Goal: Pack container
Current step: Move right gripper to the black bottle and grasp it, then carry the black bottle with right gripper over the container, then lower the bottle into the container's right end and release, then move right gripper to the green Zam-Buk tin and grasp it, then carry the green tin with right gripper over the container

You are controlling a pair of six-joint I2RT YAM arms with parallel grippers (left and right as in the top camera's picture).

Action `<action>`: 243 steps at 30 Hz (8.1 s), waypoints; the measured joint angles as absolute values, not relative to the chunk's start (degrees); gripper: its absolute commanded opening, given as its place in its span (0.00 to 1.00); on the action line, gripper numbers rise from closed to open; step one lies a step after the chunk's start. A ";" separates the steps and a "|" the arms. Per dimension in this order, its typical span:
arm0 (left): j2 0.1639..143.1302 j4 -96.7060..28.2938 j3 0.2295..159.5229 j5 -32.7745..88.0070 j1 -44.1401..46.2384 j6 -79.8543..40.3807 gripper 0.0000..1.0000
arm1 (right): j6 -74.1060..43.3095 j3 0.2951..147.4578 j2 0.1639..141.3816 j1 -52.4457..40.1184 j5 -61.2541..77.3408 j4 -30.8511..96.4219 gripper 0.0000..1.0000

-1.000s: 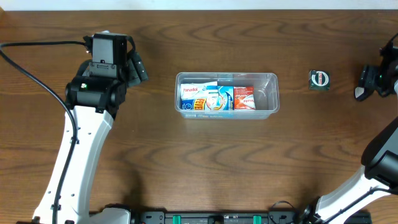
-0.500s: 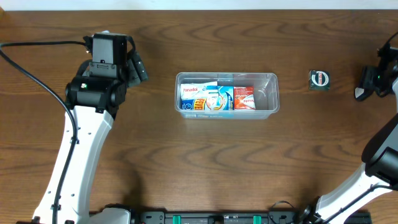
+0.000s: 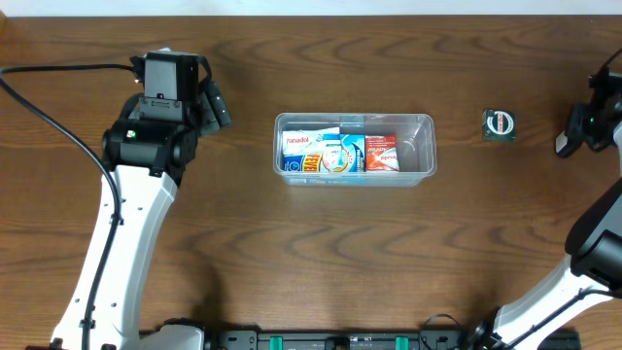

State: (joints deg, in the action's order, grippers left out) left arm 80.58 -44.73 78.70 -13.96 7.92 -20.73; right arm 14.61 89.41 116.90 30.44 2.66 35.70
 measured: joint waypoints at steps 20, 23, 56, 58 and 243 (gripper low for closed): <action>80.58 -44.73 78.70 -13.96 7.92 -20.73 0.98 | 11.42 89.52 104.92 28.60 6.74 41.98 0.08; 80.58 -44.73 78.70 -13.96 7.92 -20.73 0.98 | 8.86 90.32 96.27 25.26 7.49 43.77 0.07; 80.58 -44.75 78.70 -13.96 7.92 -20.73 0.98 | -10.15 91.64 99.94 -16.97 -4.62 55.42 0.03; 80.58 -44.73 78.70 -13.96 7.92 -20.73 0.98 | -10.81 91.64 100.92 -16.97 -5.37 55.70 0.03; 80.58 -44.73 78.70 -13.96 7.92 -20.73 0.98 | -24.58 76.42 98.98 -32.56 -11.46 37.85 0.50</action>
